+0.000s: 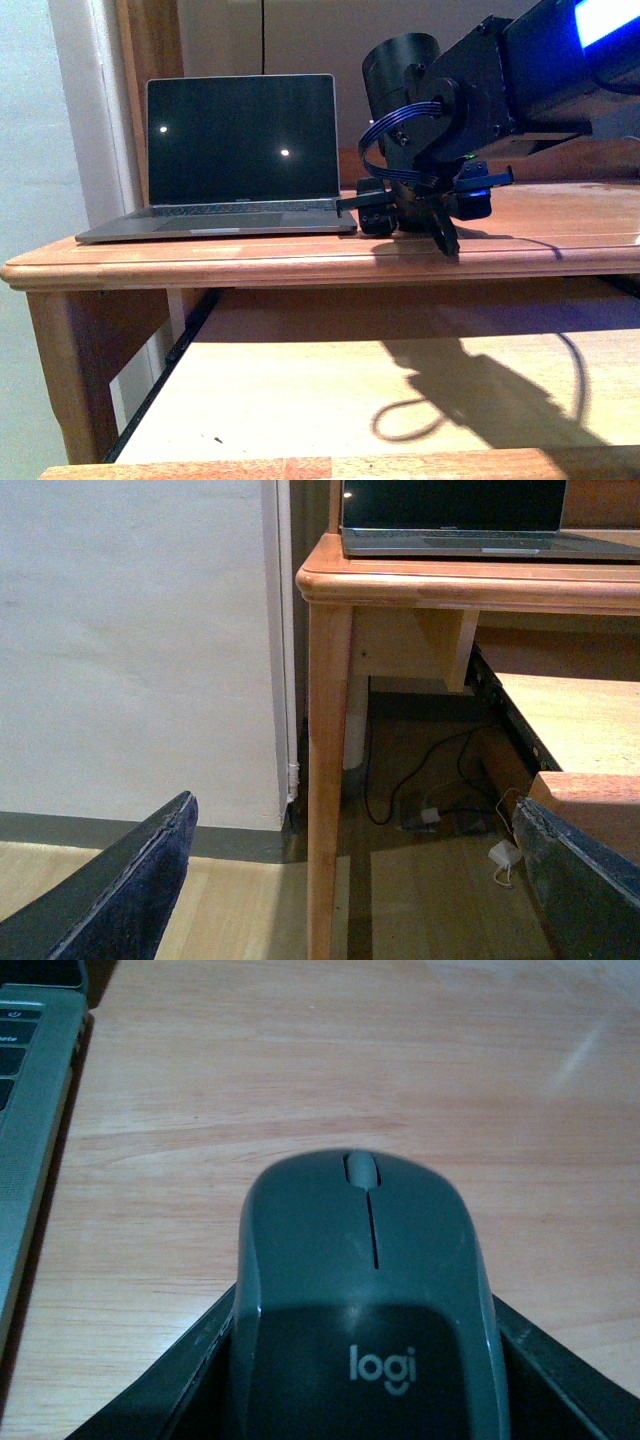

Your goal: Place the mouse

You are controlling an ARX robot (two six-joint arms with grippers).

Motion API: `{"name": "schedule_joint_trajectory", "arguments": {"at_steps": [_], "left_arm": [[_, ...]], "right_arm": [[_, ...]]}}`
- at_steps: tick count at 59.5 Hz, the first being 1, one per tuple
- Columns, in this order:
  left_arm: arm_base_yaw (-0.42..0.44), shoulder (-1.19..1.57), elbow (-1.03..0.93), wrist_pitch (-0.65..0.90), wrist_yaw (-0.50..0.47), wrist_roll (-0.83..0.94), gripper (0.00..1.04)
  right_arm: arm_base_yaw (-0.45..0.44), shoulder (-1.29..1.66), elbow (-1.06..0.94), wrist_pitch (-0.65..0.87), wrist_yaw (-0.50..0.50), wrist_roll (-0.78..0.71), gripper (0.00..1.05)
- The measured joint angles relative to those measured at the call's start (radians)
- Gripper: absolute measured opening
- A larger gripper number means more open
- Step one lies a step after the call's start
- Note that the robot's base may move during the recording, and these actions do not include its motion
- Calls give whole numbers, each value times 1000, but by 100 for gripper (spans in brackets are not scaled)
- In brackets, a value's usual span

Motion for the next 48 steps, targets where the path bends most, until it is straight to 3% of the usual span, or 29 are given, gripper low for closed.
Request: {"name": "schedule_joint_trajectory", "arguments": {"at_steps": [12,26,32,37,48], "left_arm": [[0,0,0,0,0,0,97],[0,0,0,0,0,0,97],[0,0,0,0,0,0,97],[0,0,0,0,0,0,97],[0,0,0,0,0,0,97]], "right_arm": [[-10,-56,-71,108,-37,8,98],[-112,-462,-493,354,-263,26,97],[-209,-774,-828,436,-437,25,97],[-315,-1031,-1156,440,-608,10,97],[-475,-1373,-1551,297,-774,-33,97]]}}
